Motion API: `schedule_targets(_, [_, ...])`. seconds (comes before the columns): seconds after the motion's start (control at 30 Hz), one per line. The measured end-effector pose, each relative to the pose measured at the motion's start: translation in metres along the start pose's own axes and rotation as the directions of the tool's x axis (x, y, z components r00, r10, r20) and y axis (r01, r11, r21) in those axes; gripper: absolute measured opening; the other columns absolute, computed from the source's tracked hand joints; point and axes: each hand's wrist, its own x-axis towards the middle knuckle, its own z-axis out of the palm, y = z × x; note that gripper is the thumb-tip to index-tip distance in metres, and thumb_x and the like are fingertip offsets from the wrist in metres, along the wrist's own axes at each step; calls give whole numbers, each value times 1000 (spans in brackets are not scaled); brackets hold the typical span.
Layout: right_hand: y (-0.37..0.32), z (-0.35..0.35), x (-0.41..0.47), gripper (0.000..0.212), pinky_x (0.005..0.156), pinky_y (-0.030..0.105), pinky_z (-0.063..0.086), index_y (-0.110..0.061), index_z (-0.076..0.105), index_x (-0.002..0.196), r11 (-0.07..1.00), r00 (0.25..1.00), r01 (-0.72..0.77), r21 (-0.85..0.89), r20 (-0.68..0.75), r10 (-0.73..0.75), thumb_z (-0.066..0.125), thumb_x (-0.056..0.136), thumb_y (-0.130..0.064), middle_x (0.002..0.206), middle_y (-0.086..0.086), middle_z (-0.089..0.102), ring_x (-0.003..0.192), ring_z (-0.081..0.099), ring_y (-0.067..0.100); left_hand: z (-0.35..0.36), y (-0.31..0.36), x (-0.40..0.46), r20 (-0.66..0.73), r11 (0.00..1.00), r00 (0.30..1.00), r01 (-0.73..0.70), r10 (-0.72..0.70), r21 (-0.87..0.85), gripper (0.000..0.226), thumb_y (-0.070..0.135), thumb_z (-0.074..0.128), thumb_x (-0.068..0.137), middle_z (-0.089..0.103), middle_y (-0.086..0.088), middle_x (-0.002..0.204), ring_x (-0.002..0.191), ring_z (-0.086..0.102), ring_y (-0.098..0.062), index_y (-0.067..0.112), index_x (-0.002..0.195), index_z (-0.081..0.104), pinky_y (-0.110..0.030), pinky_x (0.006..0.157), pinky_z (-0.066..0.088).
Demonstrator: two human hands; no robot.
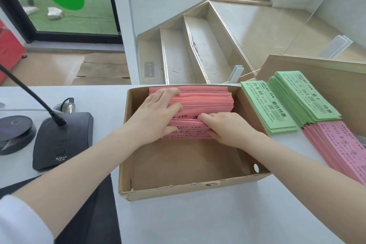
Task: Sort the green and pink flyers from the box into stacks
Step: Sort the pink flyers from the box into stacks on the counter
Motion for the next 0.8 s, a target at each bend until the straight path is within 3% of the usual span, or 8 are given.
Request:
schedule_targets(0.1, [-4,-5,2,25,60,33,40,-18,43,116,998,998,-51,-24,44,52,44,93,-27,99,1,60,88,59,29,-2,0,0,46,999,999,-9,12,-52,32,28,80,66,61,-7,93,87,54,-26,10,87,63,-36,67,50])
schedule_targets(0.2, [-2,-22,-1,26,64,32,42,-21,47,113,993,994,-108,47,28,106,51,91,-33,95,-1,61,88,56,25,-10,2,-3,50,945,987,161,-153,-284,26,41,65,78,60,5,80,75,59,-21,16,87,62,-32,63,48])
schedule_targets(0.3, [-1,-44,-14,22,63,32,42,-16,54,100,957,985,-159,241,-34,172,63,85,-30,80,-2,60,75,53,22,-32,10,-7,41,663,893,363,-448,-655,17,27,74,76,65,8,78,75,61,-12,21,84,61,-23,71,51])
schedule_targets(0.37, [0,-59,-24,21,64,36,46,-14,57,94,924,979,-159,349,-66,193,69,81,-26,72,-3,59,68,51,21,-45,23,-14,97,387,837,347,-538,-854,18,15,72,78,70,10,82,81,66,-8,25,90,63,-26,74,56])
schedule_targets(0.4, [-1,-67,-28,22,67,38,48,-14,58,93,918,978,-152,366,-78,193,70,79,-25,72,-3,61,68,53,21,-49,30,-20,89,334,832,315,-548,-889,23,10,70,79,71,11,85,83,67,-7,29,91,62,-30,76,57])
schedule_targets(0.5, [-9,-93,-42,24,69,41,50,-14,63,95,933,977,-100,346,-144,159,73,76,-23,74,-1,64,70,54,23,-63,57,-42,-36,405,839,224,-542,-887,41,3,69,78,69,21,85,82,64,0,43,85,63,-29,79,56])
schedule_targets(0.6, [-23,-115,-72,22,65,41,49,-16,63,91,952,956,-64,300,-256,145,73,73,-22,69,-6,58,69,50,22,-79,91,-64,-177,498,817,150,-548,-854,38,22,73,71,67,28,89,86,63,3,56,85,61,-22,81,53])
schedule_targets(0.8, [-45,-116,-172,22,60,30,40,-25,61,86,950,964,-176,258,-151,220,74,69,-34,72,-5,58,73,50,20,-72,170,-110,-192,414,786,88,-587,-906,27,31,68,69,68,22,87,81,63,-1,50,87,63,-17,71,52])
